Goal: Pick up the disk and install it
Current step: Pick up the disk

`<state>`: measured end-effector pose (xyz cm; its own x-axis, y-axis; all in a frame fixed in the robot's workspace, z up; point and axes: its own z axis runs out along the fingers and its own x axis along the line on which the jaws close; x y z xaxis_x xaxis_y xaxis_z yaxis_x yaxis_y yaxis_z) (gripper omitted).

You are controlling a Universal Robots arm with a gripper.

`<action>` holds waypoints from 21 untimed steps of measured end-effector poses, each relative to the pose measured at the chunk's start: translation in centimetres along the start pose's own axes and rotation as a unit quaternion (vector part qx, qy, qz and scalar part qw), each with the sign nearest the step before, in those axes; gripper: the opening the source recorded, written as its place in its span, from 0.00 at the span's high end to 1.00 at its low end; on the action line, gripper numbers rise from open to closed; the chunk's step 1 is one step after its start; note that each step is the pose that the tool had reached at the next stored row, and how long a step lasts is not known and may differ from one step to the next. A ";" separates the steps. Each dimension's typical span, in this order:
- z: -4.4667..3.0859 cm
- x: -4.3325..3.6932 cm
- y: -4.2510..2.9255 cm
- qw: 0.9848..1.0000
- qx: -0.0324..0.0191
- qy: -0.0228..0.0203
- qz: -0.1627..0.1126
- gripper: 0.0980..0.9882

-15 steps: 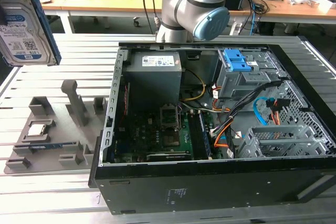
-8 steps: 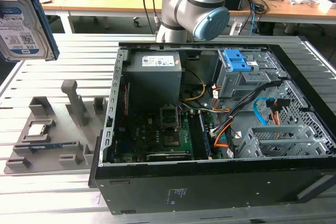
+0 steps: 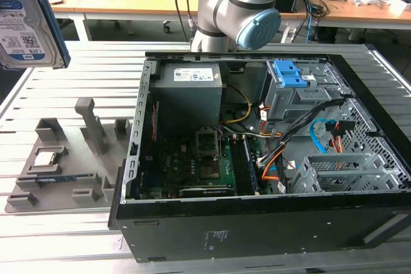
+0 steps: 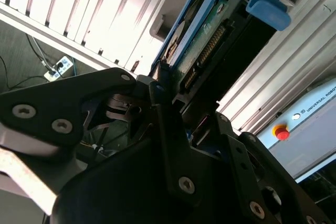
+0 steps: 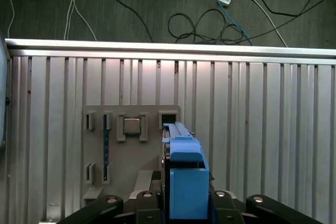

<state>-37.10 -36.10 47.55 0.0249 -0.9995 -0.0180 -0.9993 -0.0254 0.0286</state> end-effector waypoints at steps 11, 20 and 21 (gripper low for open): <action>-2.20 -0.06 0.06 1.000 0.000 0.000 0.000 0.70; -3.74 -0.11 0.11 1.000 0.000 0.000 0.000 0.70; -3.88 -0.11 0.11 1.000 0.000 0.000 0.000 0.70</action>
<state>-37.09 -36.06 51.44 0.0249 -0.9995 -0.0180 -0.9993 -0.0254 0.0287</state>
